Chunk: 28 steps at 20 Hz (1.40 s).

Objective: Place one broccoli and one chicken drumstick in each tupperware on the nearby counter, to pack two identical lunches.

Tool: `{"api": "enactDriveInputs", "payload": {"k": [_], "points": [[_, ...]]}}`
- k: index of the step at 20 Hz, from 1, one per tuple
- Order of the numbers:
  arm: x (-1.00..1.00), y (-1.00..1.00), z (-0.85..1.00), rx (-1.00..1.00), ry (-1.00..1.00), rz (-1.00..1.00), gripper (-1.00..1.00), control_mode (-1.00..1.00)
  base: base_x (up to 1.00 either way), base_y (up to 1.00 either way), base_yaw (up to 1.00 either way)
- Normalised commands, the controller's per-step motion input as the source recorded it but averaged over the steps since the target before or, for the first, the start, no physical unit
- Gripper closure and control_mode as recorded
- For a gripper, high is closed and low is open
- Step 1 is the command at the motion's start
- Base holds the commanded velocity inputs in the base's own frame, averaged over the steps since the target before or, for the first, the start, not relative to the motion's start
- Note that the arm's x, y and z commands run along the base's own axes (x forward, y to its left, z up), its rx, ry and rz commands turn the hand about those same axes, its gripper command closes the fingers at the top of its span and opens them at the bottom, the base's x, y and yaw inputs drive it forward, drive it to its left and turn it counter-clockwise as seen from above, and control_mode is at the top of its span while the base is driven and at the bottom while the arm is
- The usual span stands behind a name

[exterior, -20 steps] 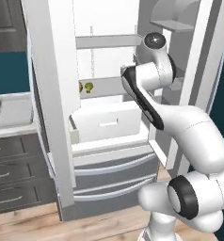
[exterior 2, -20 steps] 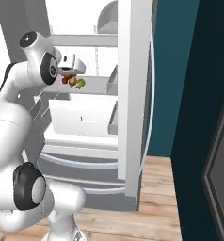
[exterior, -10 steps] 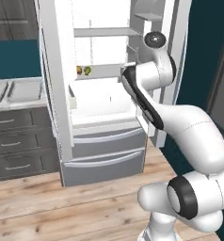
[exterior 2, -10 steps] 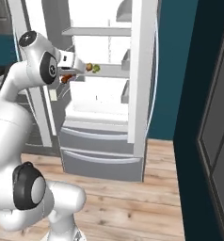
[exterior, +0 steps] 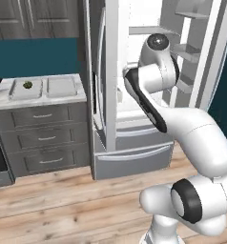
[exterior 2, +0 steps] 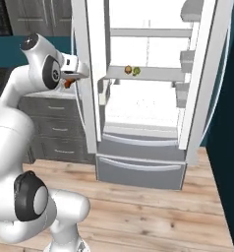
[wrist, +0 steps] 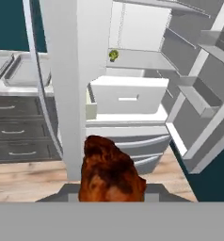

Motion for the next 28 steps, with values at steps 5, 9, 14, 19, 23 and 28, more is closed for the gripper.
{"api": "enactDriveInputs", "payload": {"k": [5, 9, 14, 19, 23, 28], "points": [[0.0, 0.0, 0.0, 0.0, 0.0, 0.0, 1.0, 1.0, -0.11, 1.0, -0.04], [0.0, 0.0, 0.0, 0.0, 0.0, 0.0, 1.0, 1.0, -0.01, 1.0, -0.06], [0.0, 0.0, 0.0, 0.0, 0.0, 0.0, 1.0, 1.0, 0.33, 0.85, 0.0], [0.0, 0.0, 0.0, 0.0, 0.0, 0.0, 1.0, 1.0, 0.92, 0.51, 0.0], [0.0, 0.0, 0.0, 0.0, 0.0, 0.0, 1.0, 1.0, 1.0, 0.37, 0.0], [0.0, 0.0, 0.0, 0.0, 0.0, 0.0, 1.0, 1.0, 1.0, 0.44, 0.0]]}}
